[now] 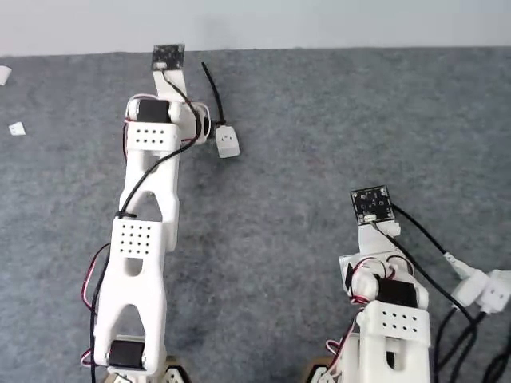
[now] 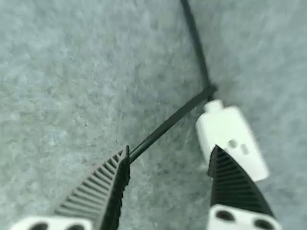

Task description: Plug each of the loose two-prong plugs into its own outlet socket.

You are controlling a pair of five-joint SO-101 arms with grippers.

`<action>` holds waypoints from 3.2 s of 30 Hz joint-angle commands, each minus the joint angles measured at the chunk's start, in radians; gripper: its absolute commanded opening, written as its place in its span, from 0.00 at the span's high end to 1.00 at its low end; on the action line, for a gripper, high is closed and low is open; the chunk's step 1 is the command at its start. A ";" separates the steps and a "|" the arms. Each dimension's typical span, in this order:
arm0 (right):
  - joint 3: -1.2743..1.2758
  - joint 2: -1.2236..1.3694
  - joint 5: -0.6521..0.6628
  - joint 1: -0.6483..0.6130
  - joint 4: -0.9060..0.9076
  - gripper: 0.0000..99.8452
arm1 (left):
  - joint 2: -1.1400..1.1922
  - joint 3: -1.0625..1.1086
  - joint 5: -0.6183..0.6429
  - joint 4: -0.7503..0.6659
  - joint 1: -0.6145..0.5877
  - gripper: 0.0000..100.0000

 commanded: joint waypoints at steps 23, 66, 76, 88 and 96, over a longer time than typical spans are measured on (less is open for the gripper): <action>-0.014 -0.002 -0.044 -0.007 -0.019 0.98 | -0.397 0.236 0.114 0.199 -0.127 0.75; -0.872 0.923 -0.101 -0.458 -0.234 0.92 | -1.410 2.233 -0.041 -1.022 -0.431 0.75; -1.329 1.376 -0.101 -0.582 -0.226 0.92 | -1.410 2.241 -0.041 -1.082 -0.430 0.75; -1.689 1.638 -0.103 -0.618 -0.137 0.92 | -1.410 2.238 -0.044 -1.085 -0.434 0.75; -1.915 1.801 -0.219 -0.613 -0.070 0.76 | -1.410 2.239 -0.046 -1.085 -0.434 0.74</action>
